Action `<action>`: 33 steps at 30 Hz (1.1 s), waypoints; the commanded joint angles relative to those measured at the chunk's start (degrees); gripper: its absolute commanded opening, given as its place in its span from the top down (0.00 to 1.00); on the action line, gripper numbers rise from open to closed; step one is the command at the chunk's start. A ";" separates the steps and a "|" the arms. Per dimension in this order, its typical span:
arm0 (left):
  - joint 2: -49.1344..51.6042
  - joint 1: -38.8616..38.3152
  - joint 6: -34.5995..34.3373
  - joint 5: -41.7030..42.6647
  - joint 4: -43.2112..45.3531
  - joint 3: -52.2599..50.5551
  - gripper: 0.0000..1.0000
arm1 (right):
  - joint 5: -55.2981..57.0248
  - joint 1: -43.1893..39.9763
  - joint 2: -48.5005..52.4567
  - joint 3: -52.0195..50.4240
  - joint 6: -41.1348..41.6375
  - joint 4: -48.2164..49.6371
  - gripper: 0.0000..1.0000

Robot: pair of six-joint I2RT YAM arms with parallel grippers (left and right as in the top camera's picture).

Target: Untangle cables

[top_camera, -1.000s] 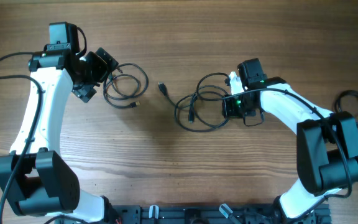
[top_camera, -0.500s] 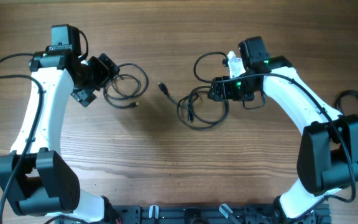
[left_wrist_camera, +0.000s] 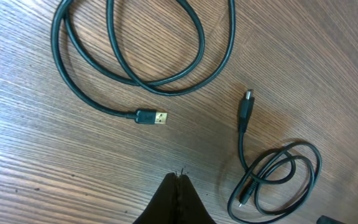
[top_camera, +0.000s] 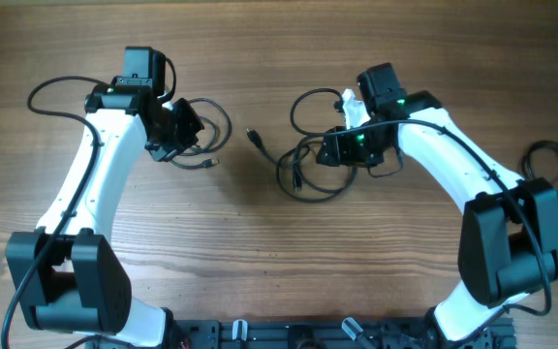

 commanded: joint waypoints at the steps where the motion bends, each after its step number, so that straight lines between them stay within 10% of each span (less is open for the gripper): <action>1: 0.94 -0.76 0.72 -0.61 0.15 -0.61 0.96 | -1.27 1.88 0.81 -0.52 6.21 2.32 0.44; 29: 0.94 -12.92 0.85 -1.64 15.65 -16.35 0.90 | 12.41 10.27 7.87 -0.57 35.98 12.59 0.51; 33: 0.94 -12.92 0.85 -1.62 15.61 -16.35 0.88 | 12.39 10.27 10.27 -0.57 36.70 14.03 0.72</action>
